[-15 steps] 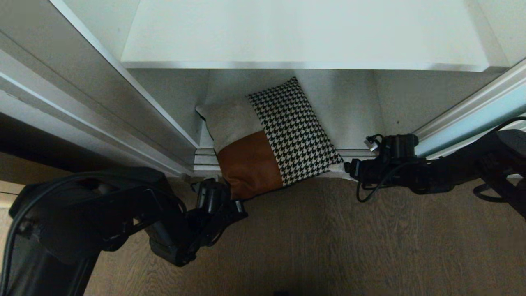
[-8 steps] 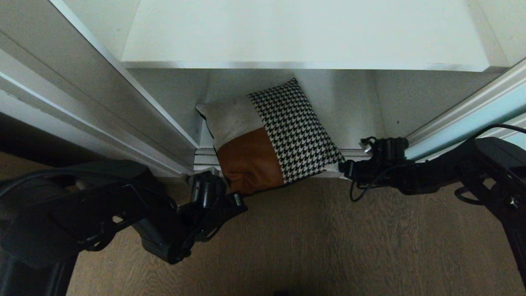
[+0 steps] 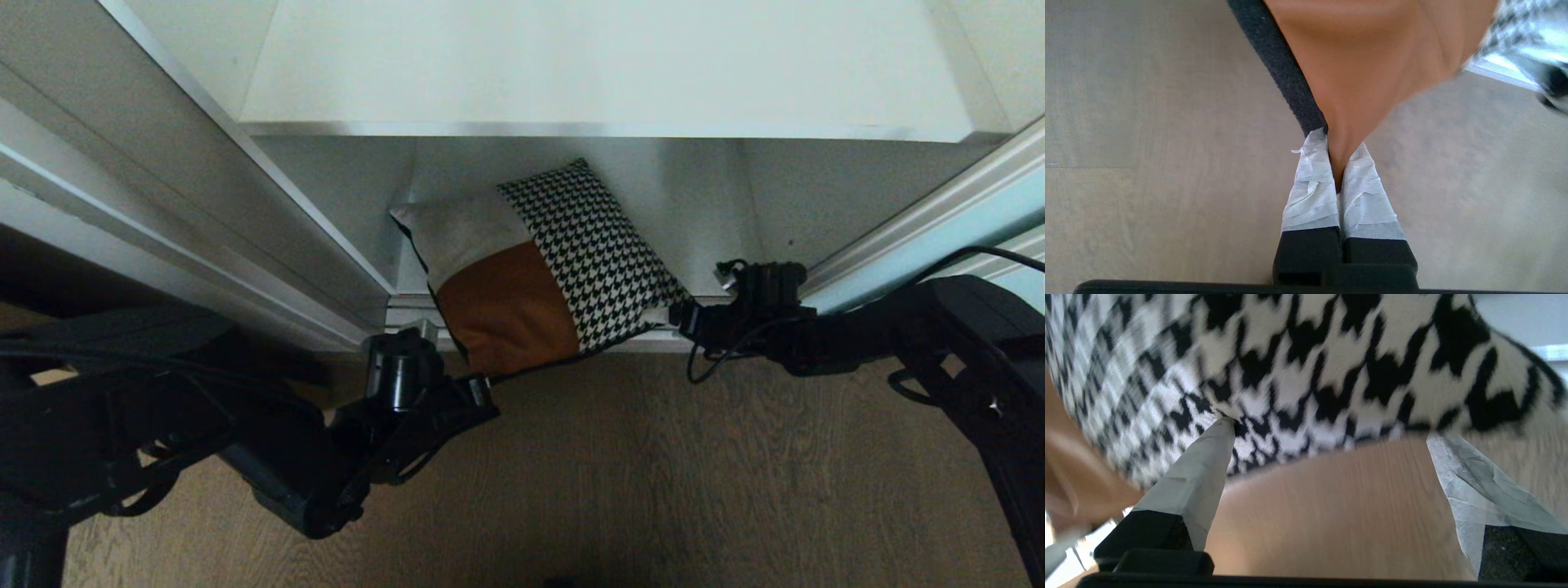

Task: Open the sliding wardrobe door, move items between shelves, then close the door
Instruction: Place the pillow on the higher shelf

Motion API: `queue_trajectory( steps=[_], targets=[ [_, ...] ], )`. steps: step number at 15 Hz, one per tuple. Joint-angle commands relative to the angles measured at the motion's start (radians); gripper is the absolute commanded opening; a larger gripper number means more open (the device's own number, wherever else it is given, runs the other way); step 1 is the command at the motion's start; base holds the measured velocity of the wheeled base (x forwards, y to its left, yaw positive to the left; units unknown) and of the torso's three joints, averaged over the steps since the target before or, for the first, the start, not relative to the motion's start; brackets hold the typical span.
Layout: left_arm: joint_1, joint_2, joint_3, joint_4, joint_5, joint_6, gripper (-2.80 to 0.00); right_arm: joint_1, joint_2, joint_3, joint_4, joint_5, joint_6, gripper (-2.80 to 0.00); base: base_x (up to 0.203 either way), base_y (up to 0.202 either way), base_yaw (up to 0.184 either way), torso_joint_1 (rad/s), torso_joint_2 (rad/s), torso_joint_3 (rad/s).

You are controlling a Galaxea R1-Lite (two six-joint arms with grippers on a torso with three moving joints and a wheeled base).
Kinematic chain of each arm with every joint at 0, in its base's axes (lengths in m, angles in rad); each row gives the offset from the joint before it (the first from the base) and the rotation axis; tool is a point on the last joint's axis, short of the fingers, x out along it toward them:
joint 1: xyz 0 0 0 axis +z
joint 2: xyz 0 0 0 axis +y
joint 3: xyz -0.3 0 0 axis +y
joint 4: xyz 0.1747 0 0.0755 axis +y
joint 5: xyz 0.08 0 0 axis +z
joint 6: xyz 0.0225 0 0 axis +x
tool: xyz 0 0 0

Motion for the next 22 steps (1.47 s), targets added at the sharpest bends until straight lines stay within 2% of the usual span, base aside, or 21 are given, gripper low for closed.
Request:
queue_trajectory(
  steps=[1,6,8,10,13,22],
  targets=[
    [-0.029,-0.062,0.037,0.001,-0.009,-0.003,-2.8,-0.004,0.014,-0.059,0.001,-0.002,0.026,0.0,0.0,0.0,0.0,0.0,0.0,0.0],
    [-0.03,-0.058,0.059,0.001,-0.009,0.0,-2.8,-0.021,0.034,-0.129,0.009,-0.004,0.029,0.0,0.0,0.0,0.0,0.0,0.0,0.0],
    [-0.03,-0.06,0.066,0.0,-0.009,0.0,-2.8,-0.032,0.054,-0.174,0.013,-0.012,0.056,0.0,0.0,0.0,0.0,0.0,0.0,0.0],
    [-0.029,-0.058,0.064,0.001,-0.034,-0.001,-2.8,-0.035,0.066,-0.189,0.014,-0.013,0.07,0.0,0.0,0.0,0.0,0.0,0.0,0.0],
    [-0.03,-0.066,0.074,0.001,-0.035,-0.001,-2.8,-0.042,0.096,-0.232,0.017,-0.012,0.07,0.0,0.0,0.0,0.0,0.0,0.0,0.0],
    [-0.009,-0.156,0.118,0.004,-0.059,-0.003,-2.8,-0.081,0.114,-0.24,-0.03,-0.01,0.072,0.0,0.0,0.0,0.0,0.0,0.0,0.0]
  ],
)
